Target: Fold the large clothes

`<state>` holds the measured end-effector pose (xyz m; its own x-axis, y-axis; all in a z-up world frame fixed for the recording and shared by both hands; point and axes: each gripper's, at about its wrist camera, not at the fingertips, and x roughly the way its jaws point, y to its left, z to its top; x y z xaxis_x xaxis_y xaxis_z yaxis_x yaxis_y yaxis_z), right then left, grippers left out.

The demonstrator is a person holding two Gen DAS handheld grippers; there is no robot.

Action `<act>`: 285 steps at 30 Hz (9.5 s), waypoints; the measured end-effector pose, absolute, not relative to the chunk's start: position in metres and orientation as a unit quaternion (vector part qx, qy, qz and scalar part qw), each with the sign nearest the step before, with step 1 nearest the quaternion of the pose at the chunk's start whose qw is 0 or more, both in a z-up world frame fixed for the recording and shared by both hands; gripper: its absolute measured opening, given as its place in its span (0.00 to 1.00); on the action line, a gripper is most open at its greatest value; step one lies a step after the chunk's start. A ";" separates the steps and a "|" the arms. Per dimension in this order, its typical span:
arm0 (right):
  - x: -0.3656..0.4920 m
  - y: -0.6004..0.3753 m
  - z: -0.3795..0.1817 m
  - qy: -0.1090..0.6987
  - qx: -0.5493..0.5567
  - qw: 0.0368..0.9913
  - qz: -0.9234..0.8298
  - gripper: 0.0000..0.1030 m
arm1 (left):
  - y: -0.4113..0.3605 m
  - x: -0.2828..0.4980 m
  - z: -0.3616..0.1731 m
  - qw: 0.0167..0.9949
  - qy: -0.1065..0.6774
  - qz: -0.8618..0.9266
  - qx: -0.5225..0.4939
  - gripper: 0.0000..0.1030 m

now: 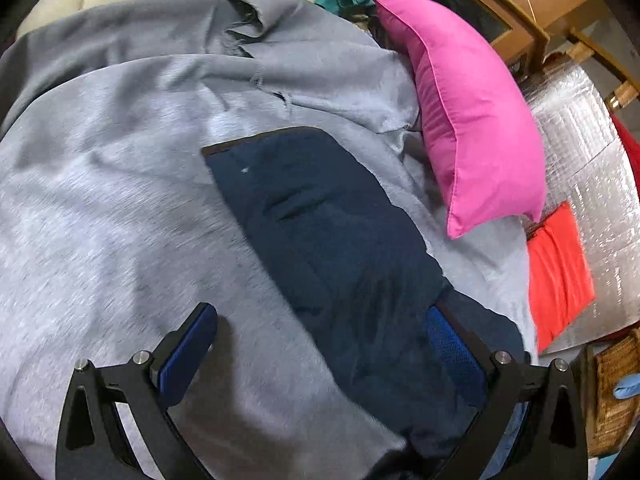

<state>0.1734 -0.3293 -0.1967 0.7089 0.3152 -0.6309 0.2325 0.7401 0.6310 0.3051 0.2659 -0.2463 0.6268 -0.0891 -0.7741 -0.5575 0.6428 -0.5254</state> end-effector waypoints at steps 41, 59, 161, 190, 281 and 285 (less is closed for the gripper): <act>0.111 -0.441 -0.178 0.287 0.452 0.842 -0.066 0.49 | -0.122 0.247 -0.161 0.885 0.377 -0.273 0.012 0.16; 0.133 -0.406 -0.178 0.319 0.408 0.855 -0.027 0.59 | 0.004 0.226 -0.130 0.896 0.377 -0.233 -0.035 0.81; 0.181 -0.447 -0.259 0.430 0.411 0.803 -0.042 0.79 | 0.083 0.291 -0.223 0.853 0.509 -0.061 -0.102 0.84; 0.181 -0.366 -0.221 0.431 0.167 0.882 -0.092 0.37 | 0.033 0.277 -0.210 0.893 0.442 -0.022 0.083 0.84; 0.179 -0.453 -0.198 0.377 0.372 0.847 -0.055 0.86 | 0.089 0.304 -0.195 0.858 0.503 -0.080 -0.068 0.70; 0.157 -0.452 -0.221 0.394 0.407 0.823 -0.040 0.86 | 0.102 0.293 -0.199 0.851 0.514 -0.078 -0.074 0.71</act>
